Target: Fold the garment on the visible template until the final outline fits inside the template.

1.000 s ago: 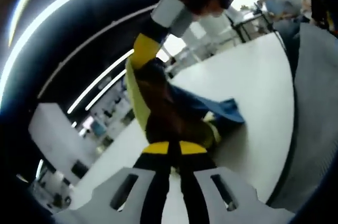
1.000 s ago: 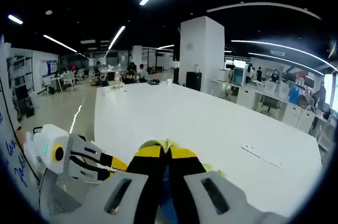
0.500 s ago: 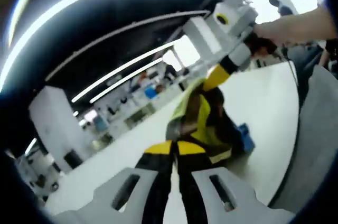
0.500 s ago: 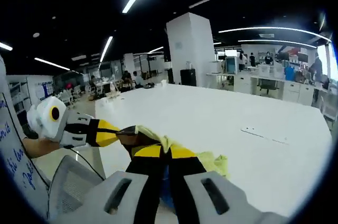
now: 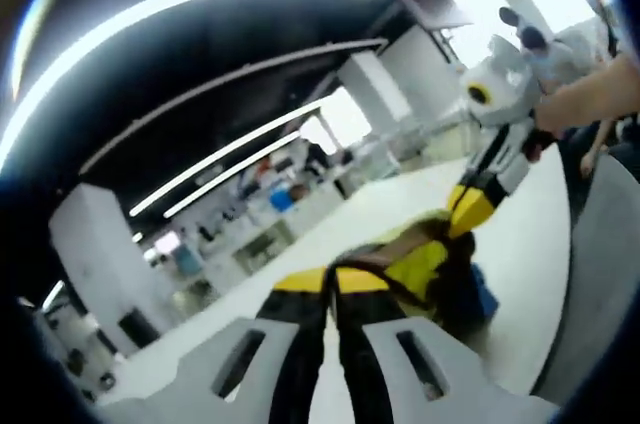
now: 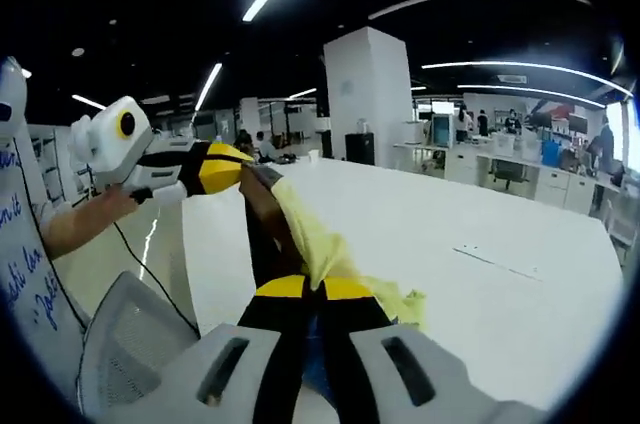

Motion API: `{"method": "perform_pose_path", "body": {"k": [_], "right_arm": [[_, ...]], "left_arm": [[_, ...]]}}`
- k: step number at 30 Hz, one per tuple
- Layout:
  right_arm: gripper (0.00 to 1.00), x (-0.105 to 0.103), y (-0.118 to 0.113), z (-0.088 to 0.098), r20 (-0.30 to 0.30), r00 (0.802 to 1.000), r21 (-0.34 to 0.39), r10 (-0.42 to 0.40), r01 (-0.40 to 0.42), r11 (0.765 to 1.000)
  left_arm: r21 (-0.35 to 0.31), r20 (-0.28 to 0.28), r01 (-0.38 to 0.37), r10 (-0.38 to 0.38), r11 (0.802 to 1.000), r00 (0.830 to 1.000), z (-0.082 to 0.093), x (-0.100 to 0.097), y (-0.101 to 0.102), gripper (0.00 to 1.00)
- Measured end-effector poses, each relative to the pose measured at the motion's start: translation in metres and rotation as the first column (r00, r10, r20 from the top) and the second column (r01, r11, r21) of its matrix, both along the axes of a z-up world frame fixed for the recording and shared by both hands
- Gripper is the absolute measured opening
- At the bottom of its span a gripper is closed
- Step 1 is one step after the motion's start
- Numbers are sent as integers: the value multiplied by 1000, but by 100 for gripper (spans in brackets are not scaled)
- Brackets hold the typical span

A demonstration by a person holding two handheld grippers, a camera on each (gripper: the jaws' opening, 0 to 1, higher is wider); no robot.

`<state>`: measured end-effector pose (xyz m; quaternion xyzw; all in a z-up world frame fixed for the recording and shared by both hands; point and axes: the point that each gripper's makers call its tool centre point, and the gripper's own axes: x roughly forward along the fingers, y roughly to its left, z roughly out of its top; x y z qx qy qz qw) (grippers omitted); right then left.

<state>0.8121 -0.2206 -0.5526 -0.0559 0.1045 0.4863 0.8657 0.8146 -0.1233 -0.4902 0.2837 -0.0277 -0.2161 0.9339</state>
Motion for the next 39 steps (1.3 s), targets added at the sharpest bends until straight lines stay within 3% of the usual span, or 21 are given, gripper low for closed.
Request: {"method": "perform_pose_path", "body": {"k": [11,18,21,24,27,29,31,32,33,34,36,37,39], "right_arm": [[13,-19,-13,-2,68,996,-54,-65,69,996],[17,-26,-20,-13,131,982,-111,-135,150,983],[19,-28,-21,-7,217,963,-157,-159,196,968],[17,-37,-13,9,356,922,-178,-149,223,958],[17,-40,-3,10,431,895,-207,-114,221,953],[21,-41,1,3,439,892,-219,-107,222,950],[22,-47,13,-7,342,936,-198,-80,155,968],[21,-50,18,-6,295,952,-137,-88,133,982],[21,-49,21,-1,287,951,-80,-111,139,987],[21,-47,18,-2,325,938,-120,-119,166,979],[22,-37,11,3,415,893,-144,-176,256,956],[23,-37,15,3,357,912,-86,-199,245,966],[24,-38,22,3,344,919,-66,-193,229,971]], "left_arm": [[8,45,28,-28,1000,999,36,19,-23,0],[7,73,42,-42,999,996,58,27,-40,0],[5,71,35,-35,999,997,64,30,-41,0],[-5,69,33,-32,999,997,68,32,-42,0],[-9,67,33,-32,999,997,71,32,-45,0],[-14,64,35,-34,999,997,74,32,-47,0],[-13,66,36,-35,999,997,76,32,-49,0],[-11,67,37,-36,999,997,78,32,-49,0],[-10,70,37,-36,999,997,80,32,-50,0],[-11,73,34,-33,999,997,83,33,-50,0],[-27,72,25,-23,999,997,87,34,-48,0],[-46,67,26,-23,999,997,90,35,-49,0],[-55,68,26,-22,998,997,93,35,-51,0]]}}
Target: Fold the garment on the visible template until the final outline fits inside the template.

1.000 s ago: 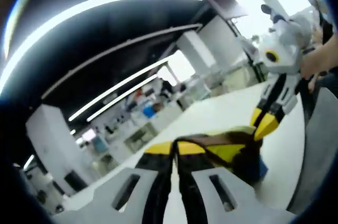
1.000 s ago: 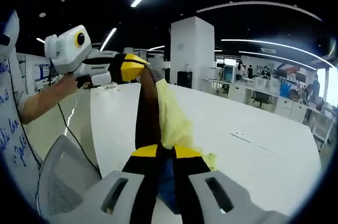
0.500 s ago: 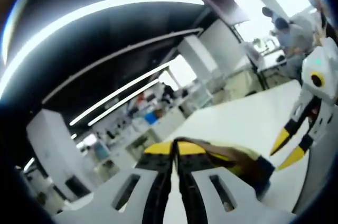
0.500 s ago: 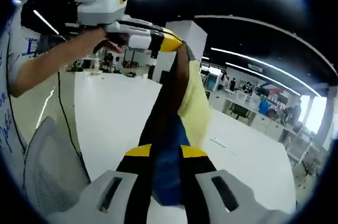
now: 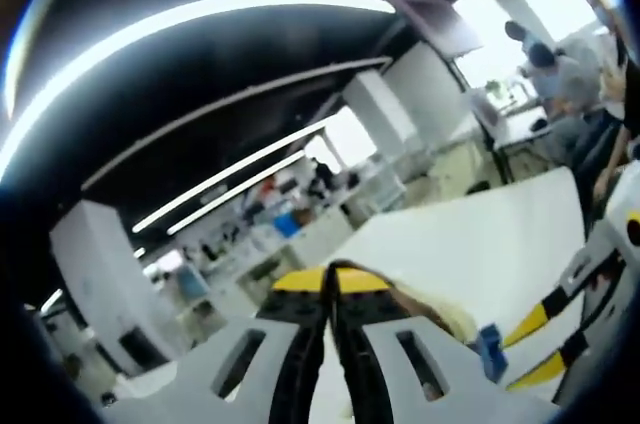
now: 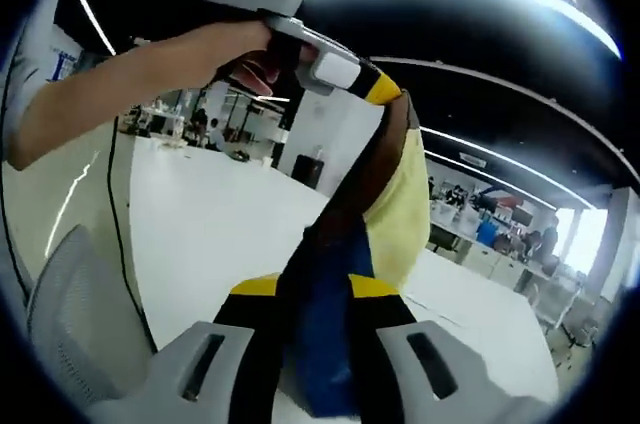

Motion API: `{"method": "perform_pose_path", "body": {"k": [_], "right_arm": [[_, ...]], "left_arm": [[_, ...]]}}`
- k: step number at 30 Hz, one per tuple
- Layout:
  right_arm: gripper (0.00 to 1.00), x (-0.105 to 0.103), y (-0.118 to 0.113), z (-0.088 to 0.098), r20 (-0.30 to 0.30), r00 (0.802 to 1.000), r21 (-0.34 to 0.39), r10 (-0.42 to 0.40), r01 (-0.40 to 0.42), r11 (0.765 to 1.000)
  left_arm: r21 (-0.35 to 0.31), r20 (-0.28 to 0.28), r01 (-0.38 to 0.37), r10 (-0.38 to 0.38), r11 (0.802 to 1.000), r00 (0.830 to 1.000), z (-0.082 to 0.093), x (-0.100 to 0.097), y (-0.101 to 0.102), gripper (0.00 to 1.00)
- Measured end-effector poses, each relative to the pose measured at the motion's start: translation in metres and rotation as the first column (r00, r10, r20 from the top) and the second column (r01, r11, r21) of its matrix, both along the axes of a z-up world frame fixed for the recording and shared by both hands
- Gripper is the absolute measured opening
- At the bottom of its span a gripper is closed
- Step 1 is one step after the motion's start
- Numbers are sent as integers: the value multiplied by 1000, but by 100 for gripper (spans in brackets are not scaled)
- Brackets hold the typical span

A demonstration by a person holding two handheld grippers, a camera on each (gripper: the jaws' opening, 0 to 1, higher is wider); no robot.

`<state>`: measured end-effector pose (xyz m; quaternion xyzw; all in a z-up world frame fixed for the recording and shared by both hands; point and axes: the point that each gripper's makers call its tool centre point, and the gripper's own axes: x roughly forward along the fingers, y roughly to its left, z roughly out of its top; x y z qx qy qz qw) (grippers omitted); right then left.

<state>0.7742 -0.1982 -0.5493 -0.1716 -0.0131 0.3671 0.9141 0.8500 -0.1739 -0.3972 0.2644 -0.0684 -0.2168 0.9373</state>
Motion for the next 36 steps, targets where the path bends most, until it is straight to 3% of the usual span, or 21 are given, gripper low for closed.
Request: {"method": "perform_pose_path", "body": {"k": [4,7,13,18,23,30,36], "right_arm": [[26,5,7,2,24,1000,-17,-20,20,1000],[30,17,4,9,112,991,-66,-66,73,995],[30,26,7,3,112,991,-86,-68,77,993],[30,41,-5,8,128,987,-86,-100,111,990],[37,40,6,3,105,993,-96,-58,68,993],[19,42,2,13,141,987,-88,-72,85,992],[10,42,-14,20,159,983,-90,-89,104,990]], "left_arm": [[-10,2,12,-12,1000,1000,5,-2,-7,0],[-10,7,19,-19,1000,1000,9,-5,-11,0],[-29,17,40,-39,999,999,19,-12,-13,0],[-41,27,53,-52,998,998,26,-20,-13,0],[-50,32,65,-63,997,998,30,-23,-16,0],[-44,36,66,-65,997,997,30,-27,-16,0],[-47,17,31,-30,998,999,24,-21,1,0]]}}
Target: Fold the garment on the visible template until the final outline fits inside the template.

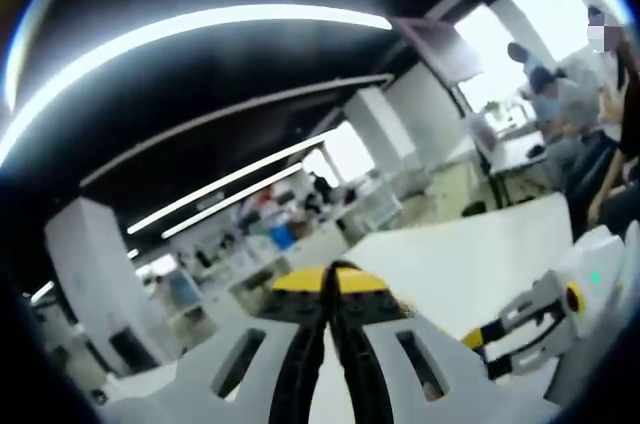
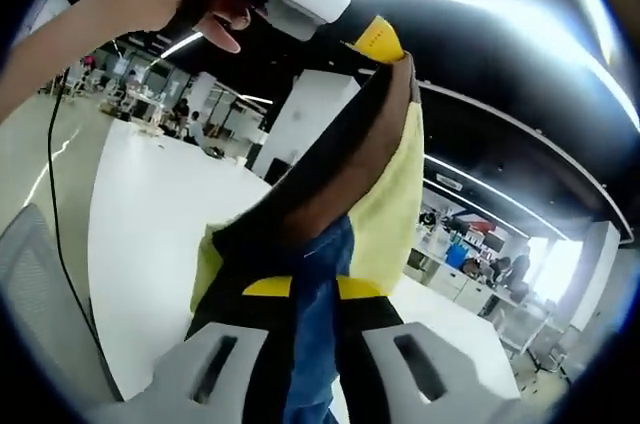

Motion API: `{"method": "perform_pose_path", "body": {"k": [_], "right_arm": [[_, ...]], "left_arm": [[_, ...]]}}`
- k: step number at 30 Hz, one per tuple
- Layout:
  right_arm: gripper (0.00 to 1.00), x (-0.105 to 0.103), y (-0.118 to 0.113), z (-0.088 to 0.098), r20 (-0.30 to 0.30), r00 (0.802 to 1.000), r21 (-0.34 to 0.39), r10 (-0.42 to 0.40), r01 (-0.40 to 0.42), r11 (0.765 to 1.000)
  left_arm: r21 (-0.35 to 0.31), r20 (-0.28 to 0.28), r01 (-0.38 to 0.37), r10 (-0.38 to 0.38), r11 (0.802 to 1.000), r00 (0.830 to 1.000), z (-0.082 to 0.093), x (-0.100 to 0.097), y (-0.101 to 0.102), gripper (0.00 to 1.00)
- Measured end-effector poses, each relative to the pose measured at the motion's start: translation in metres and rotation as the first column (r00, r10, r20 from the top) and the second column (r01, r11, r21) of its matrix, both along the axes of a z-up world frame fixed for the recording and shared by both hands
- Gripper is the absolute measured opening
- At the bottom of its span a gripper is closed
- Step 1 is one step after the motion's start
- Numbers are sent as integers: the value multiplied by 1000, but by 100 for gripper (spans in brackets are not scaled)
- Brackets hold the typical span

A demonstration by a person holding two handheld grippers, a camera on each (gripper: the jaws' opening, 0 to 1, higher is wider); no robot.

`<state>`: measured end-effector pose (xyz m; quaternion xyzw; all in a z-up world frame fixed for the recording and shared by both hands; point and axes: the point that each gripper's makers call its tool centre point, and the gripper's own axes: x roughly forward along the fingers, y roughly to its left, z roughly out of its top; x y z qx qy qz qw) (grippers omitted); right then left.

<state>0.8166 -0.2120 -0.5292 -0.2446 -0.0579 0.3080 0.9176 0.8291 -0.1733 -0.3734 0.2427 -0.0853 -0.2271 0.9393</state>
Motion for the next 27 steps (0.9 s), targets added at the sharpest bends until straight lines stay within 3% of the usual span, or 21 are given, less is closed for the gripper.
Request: {"method": "perform_pose_path", "body": {"k": [9,16,21,27], "right_arm": [[3,9,-23,0,-26,999,23,-36,37,999],[2,19,-38,12,-24,998,56,-59,60,997],[2,25,-45,37,-7,998,86,-58,58,995],[1,31,-45,83,55,998,114,-19,13,993]], "left_arm": [[4,-29,-46,46,999,999,-12,8,18,0],[30,-32,-74,75,997,997,-16,10,34,0],[44,-30,-113,114,993,993,-16,9,52,0],[57,-4,-138,139,989,990,-9,5,66,0]]}}
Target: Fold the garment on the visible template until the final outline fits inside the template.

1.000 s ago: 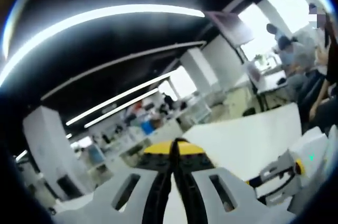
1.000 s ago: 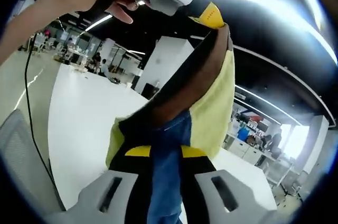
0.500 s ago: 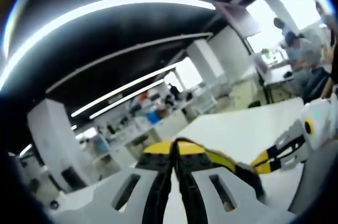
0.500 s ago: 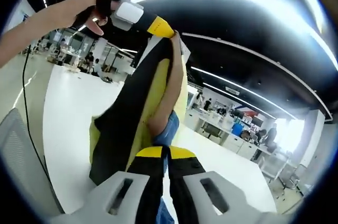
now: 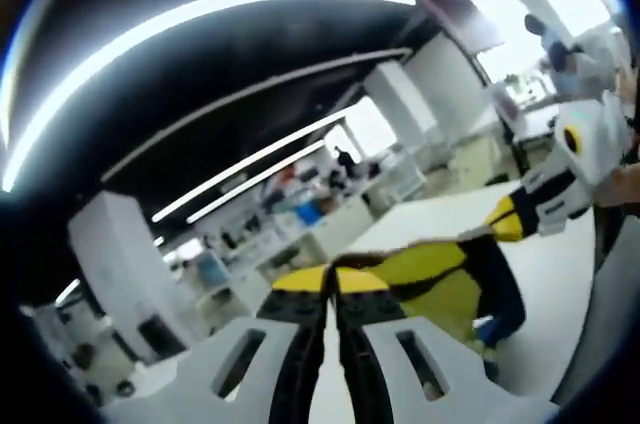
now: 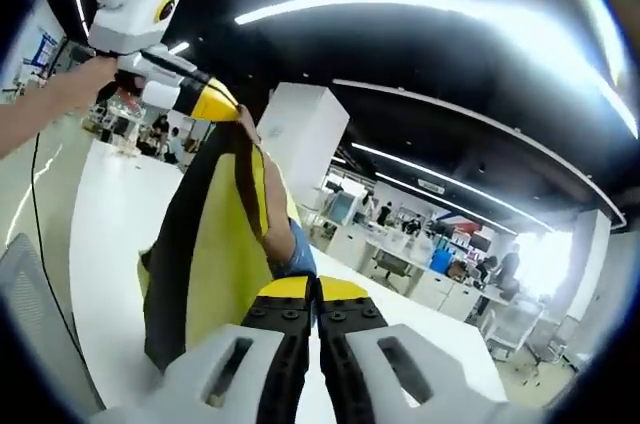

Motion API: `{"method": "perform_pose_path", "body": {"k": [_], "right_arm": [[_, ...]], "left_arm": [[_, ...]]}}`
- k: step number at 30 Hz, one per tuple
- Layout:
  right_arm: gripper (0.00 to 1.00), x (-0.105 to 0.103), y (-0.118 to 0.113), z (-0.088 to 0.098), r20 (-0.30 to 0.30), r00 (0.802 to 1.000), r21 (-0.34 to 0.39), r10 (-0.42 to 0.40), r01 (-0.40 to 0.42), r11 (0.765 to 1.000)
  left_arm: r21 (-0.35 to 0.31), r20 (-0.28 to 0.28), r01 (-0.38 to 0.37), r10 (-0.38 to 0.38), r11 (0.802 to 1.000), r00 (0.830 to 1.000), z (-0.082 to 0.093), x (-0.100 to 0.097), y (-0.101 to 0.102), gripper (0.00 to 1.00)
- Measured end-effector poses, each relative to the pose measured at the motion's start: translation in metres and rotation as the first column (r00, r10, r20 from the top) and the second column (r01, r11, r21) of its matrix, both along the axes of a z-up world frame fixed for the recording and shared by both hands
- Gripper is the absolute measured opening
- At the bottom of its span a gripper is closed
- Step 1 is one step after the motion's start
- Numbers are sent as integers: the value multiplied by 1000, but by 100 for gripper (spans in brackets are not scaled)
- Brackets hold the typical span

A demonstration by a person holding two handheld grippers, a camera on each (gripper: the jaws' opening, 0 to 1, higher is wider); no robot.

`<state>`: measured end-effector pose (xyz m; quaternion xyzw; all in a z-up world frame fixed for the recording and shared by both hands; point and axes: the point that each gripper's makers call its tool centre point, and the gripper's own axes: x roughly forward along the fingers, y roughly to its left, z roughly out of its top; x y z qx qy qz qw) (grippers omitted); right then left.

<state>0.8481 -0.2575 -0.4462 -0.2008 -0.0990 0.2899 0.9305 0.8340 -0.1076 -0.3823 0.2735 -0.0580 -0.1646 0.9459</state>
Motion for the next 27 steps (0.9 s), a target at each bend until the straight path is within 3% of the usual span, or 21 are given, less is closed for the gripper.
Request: {"method": "perform_pose_path", "body": {"k": [6,12,22,27], "right_arm": [[1,4,-1,35,15,998,71,53,-54,996],[1,4,-3,66,65,995,82,76,-81,993],[1,-20,-2,129,187,973,109,137,-159,981],[1,-33,-2,148,215,963,113,161,-188,976]], "left_arm": [[5,16,-16,16,1000,1000,9,0,9,0],[-2,58,-26,26,1000,998,30,-3,12,0],[-8,150,-14,15,1000,989,76,-29,14,0],[10,181,-19,17,1000,983,91,-44,14,0]]}}
